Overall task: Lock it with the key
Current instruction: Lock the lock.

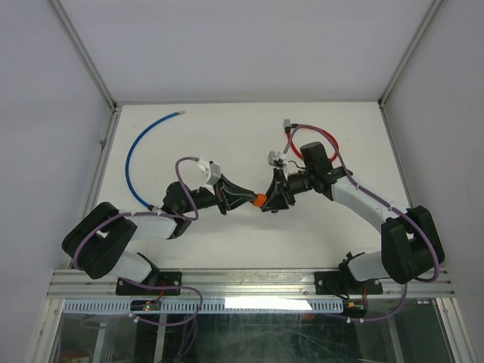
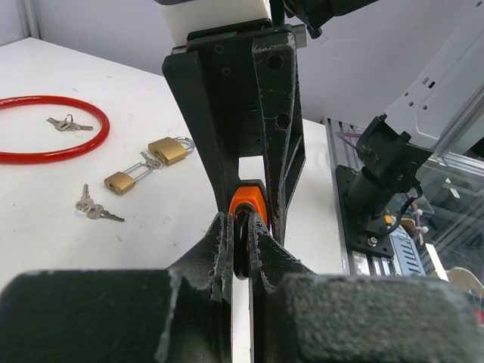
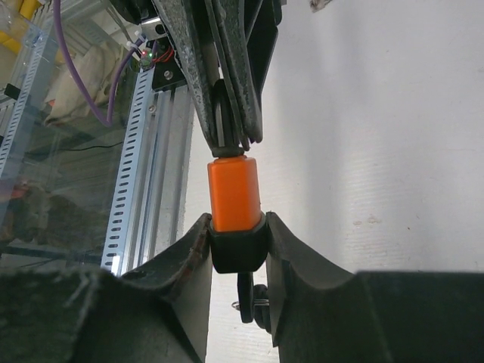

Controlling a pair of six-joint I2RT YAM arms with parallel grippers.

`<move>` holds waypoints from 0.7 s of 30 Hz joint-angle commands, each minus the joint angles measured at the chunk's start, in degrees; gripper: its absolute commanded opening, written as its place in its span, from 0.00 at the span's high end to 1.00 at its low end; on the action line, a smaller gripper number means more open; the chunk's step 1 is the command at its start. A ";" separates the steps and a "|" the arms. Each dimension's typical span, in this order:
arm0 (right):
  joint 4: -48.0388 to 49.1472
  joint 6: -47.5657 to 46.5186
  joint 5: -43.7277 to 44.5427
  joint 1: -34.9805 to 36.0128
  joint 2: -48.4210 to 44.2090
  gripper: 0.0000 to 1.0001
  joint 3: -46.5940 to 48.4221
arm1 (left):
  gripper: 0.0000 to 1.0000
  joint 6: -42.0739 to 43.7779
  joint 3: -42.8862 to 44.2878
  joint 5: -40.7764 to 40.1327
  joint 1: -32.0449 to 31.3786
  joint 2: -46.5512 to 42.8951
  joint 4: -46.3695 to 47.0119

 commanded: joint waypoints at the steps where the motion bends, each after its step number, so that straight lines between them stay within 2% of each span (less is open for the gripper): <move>1: 17.35 6.85 -7.39 1.46 -2.98 1.00 0.04 | 1.00 3.50 2.61 4.94 -3.94 1.42 -5.17; 13: 31.20 8.25 -5.56 3.05 -3.95 1.00 -7.00 | 1.00 6.27 3.84 7.13 -8.26 10.80 -3.25; 21: 30.87 8.25 -5.56 4.00 -4.68 1.00 -7.92 | 1.00 4.73 2.07 7.85 -9.66 14.51 0.81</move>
